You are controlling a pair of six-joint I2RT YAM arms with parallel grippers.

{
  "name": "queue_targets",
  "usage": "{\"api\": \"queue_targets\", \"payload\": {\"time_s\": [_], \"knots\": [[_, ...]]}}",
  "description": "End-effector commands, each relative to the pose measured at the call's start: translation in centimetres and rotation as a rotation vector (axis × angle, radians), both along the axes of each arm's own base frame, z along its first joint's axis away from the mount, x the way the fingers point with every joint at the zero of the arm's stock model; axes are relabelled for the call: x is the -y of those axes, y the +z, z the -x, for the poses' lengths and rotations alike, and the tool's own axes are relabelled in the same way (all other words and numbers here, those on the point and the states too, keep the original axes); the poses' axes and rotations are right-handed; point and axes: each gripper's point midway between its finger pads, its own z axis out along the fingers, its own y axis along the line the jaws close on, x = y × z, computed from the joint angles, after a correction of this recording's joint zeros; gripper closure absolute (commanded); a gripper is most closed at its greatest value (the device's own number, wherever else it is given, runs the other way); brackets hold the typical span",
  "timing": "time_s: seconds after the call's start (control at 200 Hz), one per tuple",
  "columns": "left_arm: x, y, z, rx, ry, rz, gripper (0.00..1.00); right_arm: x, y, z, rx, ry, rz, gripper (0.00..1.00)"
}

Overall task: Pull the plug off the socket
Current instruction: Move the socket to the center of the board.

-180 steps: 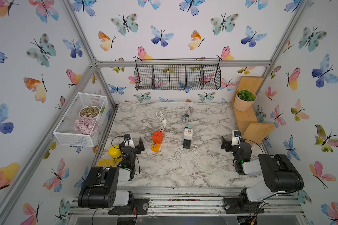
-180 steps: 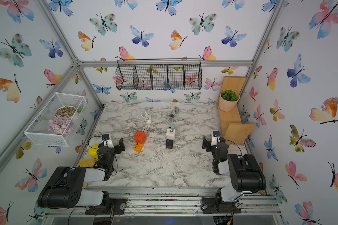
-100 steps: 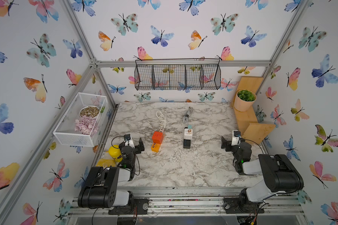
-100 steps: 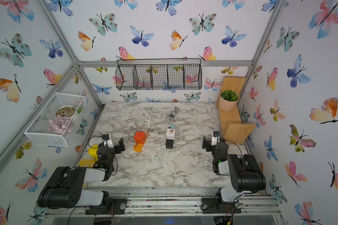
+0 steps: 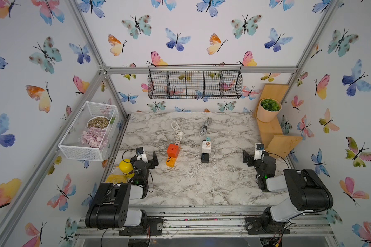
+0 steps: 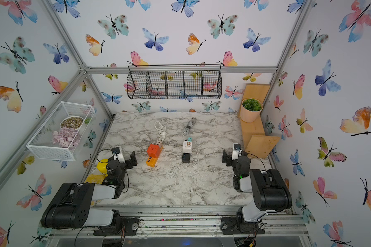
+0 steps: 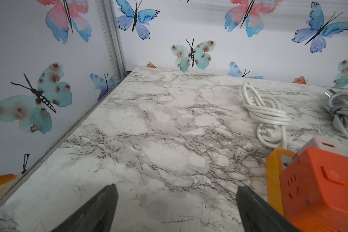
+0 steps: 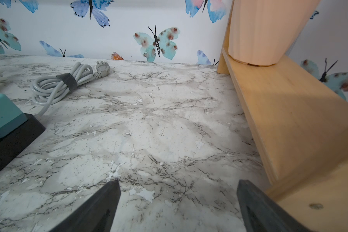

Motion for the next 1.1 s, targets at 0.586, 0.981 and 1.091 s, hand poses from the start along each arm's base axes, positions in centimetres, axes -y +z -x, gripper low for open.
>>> {"api": "queue_targets", "payload": {"time_s": [0.586,0.981,1.091], "knots": [[1.1,3.6,-2.0,-0.103,-0.063,-0.027,0.02,1.6,3.4,-0.8,-0.03,-0.098,-0.044,0.02],[5.5,4.2,1.9,-0.607,-0.389,-0.047,0.02,-1.8,4.5,0.8,-0.318,-0.134,-0.638,0.02],[5.8,2.7,3.9,-0.669,-0.446,-0.081,0.02,-3.5,5.9,2.0,-0.339,-0.033,-0.676,0.02]]}}
